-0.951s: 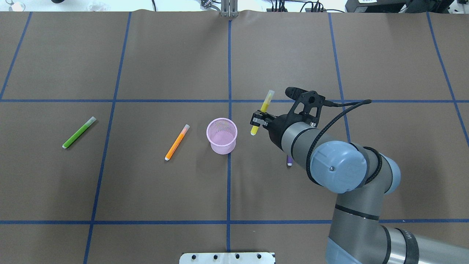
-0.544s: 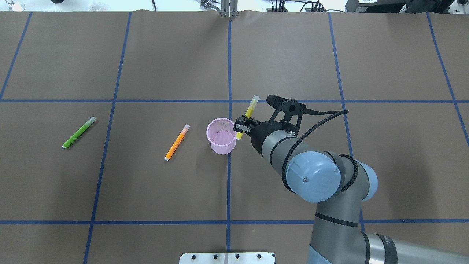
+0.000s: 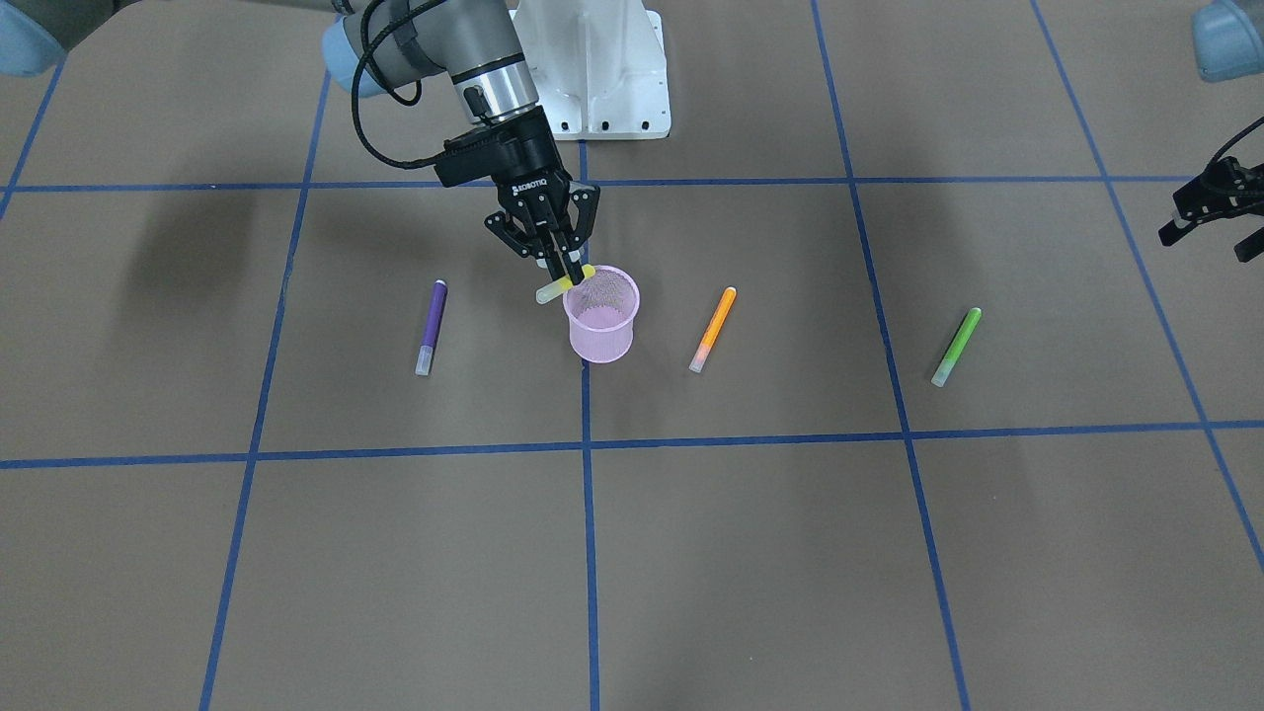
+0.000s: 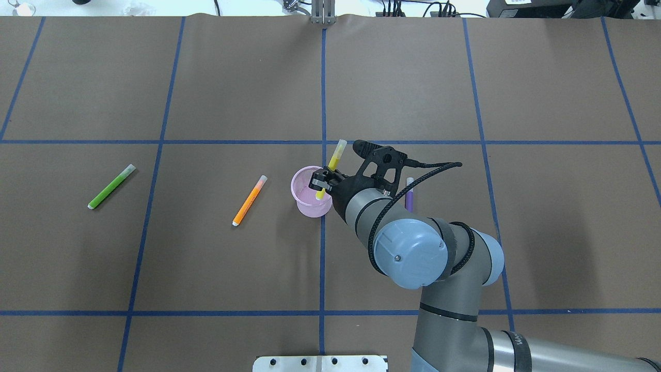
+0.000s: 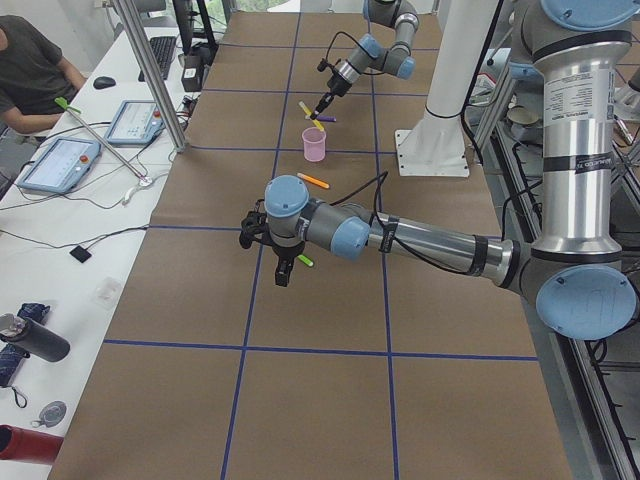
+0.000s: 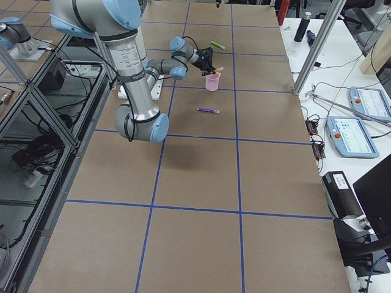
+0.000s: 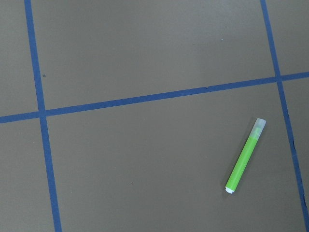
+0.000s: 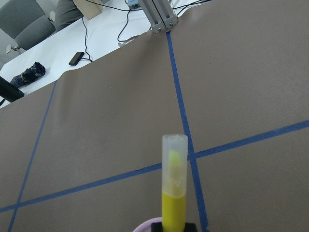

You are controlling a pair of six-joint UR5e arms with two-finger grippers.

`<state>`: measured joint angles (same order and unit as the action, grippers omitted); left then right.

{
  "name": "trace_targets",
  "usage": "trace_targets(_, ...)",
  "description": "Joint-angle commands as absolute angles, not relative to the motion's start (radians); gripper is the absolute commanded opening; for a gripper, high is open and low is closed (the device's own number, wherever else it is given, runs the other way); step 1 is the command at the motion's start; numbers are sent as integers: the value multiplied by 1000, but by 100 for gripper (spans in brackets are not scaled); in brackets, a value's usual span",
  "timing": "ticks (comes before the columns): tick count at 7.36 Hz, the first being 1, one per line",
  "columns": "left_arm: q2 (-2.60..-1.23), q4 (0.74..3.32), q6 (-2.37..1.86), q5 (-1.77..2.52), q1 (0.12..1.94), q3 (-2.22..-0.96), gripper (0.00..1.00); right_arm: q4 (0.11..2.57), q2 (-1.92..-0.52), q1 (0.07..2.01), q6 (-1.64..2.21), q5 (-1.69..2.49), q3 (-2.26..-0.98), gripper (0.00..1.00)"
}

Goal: Collect pens into pen holder
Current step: 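Lower the yellow marker into the pink cup and open the right gripper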

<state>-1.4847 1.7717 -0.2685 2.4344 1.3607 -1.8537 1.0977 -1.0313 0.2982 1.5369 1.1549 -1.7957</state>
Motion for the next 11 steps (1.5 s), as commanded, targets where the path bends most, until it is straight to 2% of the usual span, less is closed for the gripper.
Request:
trace_targets(1,-1485,1772,-268,2434,1361,-1853,100,1097,-1031,269,1536,1126,-1787,0)
trace_targets(10,-1483,1770,-268,2434,1361,-1852,100,1098,-993,285,1525,1124,-1741,0)
trace_targets(11,-1482,1772,-268,2434,1361,-1852,100,1097,-991,285,1525,1124,-1733,41)
